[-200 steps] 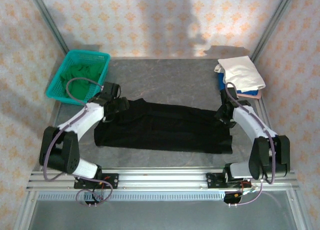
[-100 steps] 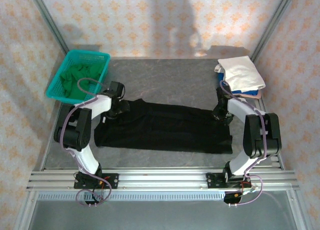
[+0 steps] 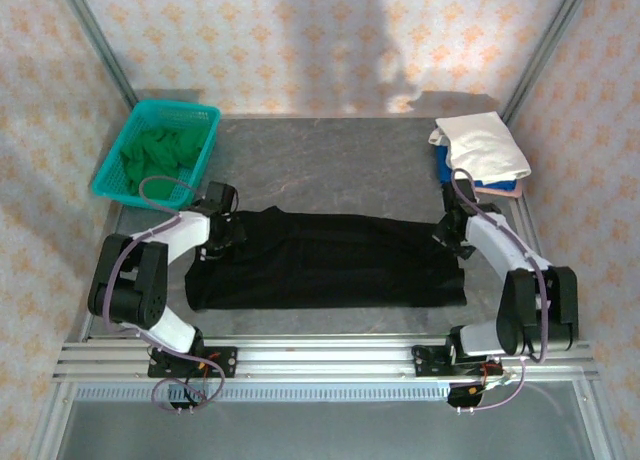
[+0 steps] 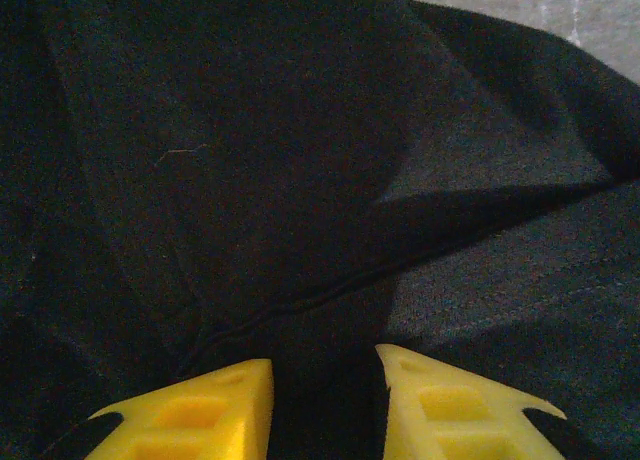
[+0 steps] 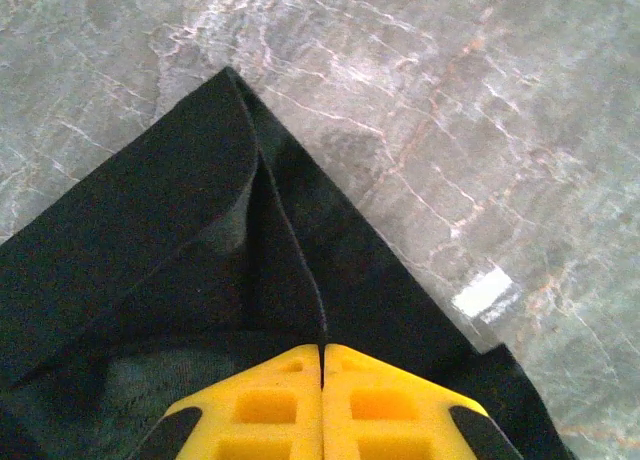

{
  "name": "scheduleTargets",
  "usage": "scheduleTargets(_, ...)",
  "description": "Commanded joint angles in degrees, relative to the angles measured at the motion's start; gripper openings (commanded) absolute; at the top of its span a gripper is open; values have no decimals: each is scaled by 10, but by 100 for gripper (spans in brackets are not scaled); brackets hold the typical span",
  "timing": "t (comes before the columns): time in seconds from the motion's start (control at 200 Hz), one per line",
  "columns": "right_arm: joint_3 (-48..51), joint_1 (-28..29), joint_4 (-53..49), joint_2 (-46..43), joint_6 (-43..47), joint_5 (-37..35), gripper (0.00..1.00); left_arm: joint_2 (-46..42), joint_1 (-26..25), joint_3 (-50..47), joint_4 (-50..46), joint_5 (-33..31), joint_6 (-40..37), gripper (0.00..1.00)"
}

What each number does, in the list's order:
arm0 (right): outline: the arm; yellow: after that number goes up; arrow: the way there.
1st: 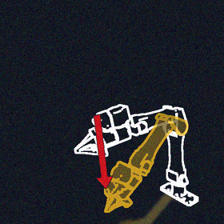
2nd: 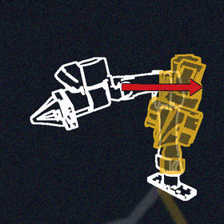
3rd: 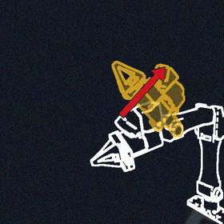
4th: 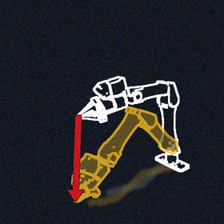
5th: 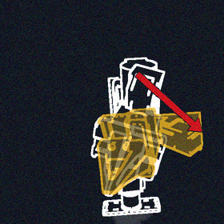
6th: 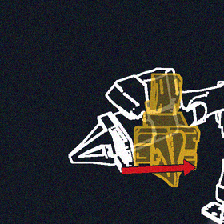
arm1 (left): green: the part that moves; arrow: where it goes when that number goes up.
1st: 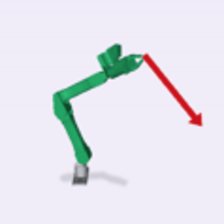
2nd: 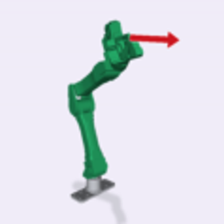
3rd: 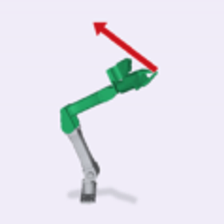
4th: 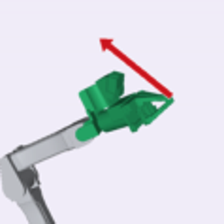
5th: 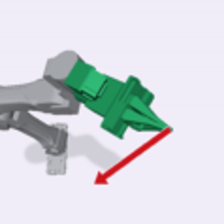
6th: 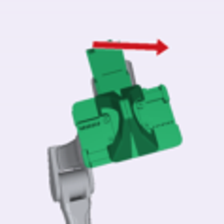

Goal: Fold and stack the t-shirts

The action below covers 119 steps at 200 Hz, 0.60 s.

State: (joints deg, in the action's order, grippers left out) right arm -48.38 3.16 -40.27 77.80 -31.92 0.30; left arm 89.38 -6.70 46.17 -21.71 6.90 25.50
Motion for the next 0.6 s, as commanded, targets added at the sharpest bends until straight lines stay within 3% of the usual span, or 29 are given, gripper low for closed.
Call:
scheduleTargets(0.0, 4, -3, -36, -53, -26, -53, 12, -17, 10, -12, -25, -15, -4, 31)
scheduleTargets(0.045, 9, -3, -37, -72, -40, -85, 18, -19, 12, -11, -25, -13, -5, 31)
scheduleTargets(0.15, 22, -3, -23, -109, -56, -97, 22, -17, 13, -11, -24, -12, -6, 31)
scheduleTargets(0.215, 29, -3, 6, -125, -52, -63, 34, -15, 13, -13, -22, -11, -6, 31)
scheduleTargets(0.26, 30, -1, 28, -124, -51, -33, 36, -14, 13, -12, -22, -11, -7, 31)
scheduleTargets(0.345, 28, 0, 54, -95, -41, 12, 43, -11, 13, -9, -24, -11, -7, 31)
scheduleTargets(0.591, 38, 0, 4, -16, -43, -16, 48, -33, 13, 4, -47, -13, -8, 41)
